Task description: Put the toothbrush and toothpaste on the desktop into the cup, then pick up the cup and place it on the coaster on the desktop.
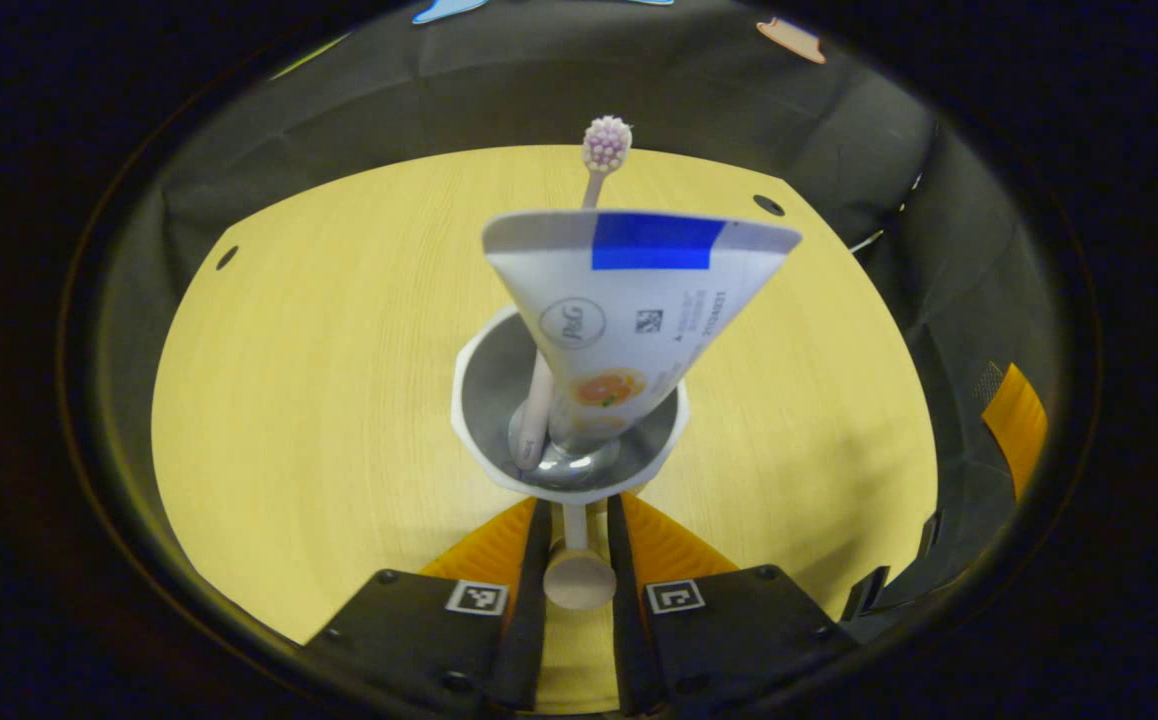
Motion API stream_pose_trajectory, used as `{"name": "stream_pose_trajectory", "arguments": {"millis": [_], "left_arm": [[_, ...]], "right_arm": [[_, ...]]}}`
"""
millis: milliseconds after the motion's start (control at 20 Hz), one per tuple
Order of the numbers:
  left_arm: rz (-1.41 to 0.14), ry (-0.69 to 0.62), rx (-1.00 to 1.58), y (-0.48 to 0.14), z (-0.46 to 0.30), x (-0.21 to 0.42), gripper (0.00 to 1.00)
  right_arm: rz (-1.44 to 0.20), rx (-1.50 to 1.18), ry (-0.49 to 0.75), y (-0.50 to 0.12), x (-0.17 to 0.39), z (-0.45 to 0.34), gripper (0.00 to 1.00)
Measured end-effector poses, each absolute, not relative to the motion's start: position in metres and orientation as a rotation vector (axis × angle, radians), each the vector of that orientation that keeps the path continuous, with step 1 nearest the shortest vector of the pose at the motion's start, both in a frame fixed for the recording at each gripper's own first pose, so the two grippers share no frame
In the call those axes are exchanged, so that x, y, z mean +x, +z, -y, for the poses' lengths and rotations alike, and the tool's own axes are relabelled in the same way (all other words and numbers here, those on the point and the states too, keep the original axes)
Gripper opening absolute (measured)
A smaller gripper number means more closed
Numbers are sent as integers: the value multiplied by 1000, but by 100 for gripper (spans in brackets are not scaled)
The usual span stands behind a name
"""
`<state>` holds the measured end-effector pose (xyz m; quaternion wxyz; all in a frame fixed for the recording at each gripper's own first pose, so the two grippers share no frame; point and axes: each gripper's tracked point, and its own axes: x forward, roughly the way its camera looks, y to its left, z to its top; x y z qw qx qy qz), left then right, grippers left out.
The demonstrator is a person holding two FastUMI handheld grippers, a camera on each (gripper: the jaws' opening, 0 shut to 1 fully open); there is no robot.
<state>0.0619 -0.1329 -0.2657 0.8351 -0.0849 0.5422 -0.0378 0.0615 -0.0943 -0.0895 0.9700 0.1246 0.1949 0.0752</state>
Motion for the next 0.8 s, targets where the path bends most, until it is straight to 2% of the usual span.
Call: {"name": "stream_pose_trajectory", "arguments": {"millis": [50,100,150,250,300,350,500,650,700,800], "left_arm": [[-1142,-73,-182,-265,133,61,39],[-1135,-78,-189,-262,136,61,34],[-1123,-76,-192,-258,138,60,36],[-1092,-83,-205,-253,140,59,55],[-1079,-86,-216,-249,145,57,55],[-1059,-89,-217,-244,144,56,63],[-1004,-103,-234,-230,146,46,77],[-922,-107,-226,-210,136,41,80],[-896,-107,-221,-203,132,40,91],[-837,-109,-214,-192,123,36,96]], "right_arm": [[-393,248,159,-88,60,94,100],[-391,241,163,-89,59,95,100],[-390,234,164,-87,58,96,100],[-379,216,168,-84,57,97,100],[-372,205,170,-83,56,98,100],[-366,195,166,-81,55,99,100],[-356,184,152,-77,53,99,100],[-326,162,132,-68,50,96,100],[-320,151,121,-67,49,96,100],[-307,139,103,-62,46,94,100]]}}
